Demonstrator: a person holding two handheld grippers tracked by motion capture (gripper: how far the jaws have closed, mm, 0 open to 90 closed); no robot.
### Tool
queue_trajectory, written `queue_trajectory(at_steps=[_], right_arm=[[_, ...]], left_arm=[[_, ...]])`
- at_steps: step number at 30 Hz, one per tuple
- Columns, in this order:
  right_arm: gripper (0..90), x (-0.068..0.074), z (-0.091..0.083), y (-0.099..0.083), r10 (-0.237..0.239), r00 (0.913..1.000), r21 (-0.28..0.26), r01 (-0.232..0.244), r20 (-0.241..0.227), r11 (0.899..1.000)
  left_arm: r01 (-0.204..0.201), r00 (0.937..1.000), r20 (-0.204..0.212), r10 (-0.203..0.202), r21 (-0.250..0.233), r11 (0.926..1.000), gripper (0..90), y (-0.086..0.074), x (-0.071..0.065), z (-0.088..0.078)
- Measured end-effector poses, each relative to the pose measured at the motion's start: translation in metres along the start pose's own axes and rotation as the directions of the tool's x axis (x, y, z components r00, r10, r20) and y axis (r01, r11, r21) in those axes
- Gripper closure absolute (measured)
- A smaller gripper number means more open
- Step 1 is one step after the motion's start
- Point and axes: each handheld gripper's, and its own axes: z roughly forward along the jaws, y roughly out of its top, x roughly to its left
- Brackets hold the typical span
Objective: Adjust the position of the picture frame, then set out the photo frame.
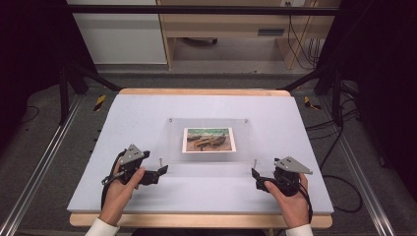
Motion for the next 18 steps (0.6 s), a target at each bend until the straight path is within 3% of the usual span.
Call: queue_trajectory(at_steps=[6,9,11,12,16,18], right_arm=[[10.6,0.002,-0.001,0.007,-0.001,1.0,-0.014,0.001,0.004,1.0],[13.5,0.002,0.001,0.015,-0.017,0.9999,-0.004,0.017,-0.002,1.0],[15.5,0.001,0.004,0.024,-0.012,0.9999,-0.002,0.012,-0.008,1.0],[17.1,0.0,0.008,0.034,-0.016,0.9994,0.009,0.017,-0.029,1.0],[18.5,-0.002,0.017,0.045,-0.034,0.9987,0.036,0.035,-0.037,0.999],[18.5,-0.003,0.029,0.051,-0.036,0.9972,0.082,0.042,-0.065,0.996]], left_arm=[[-0.022,0.9996,-0.016,0.022,0.022,0.9995,6.2,0.008,-0.002,-0.005],[-0.002,0.9996,0.028,0.001,0.029,0.9996,5.7,0.019,-0.001,-0.007],[-0.004,0.9995,0.031,0.003,0.038,0.9993,5.2,0.027,0.001,-0.007],[-0.01,0.9995,0.031,0.009,0.045,0.9989,5.2,0.03,0.001,-0.006],[0.003,0.9988,0.048,-0.007,0.086,0.9963,5.3,0.039,0.005,0.003],[0.013,0.9987,0.049,-0.018,0.096,0.9953,5.9,0.041,0.006,0.008]])
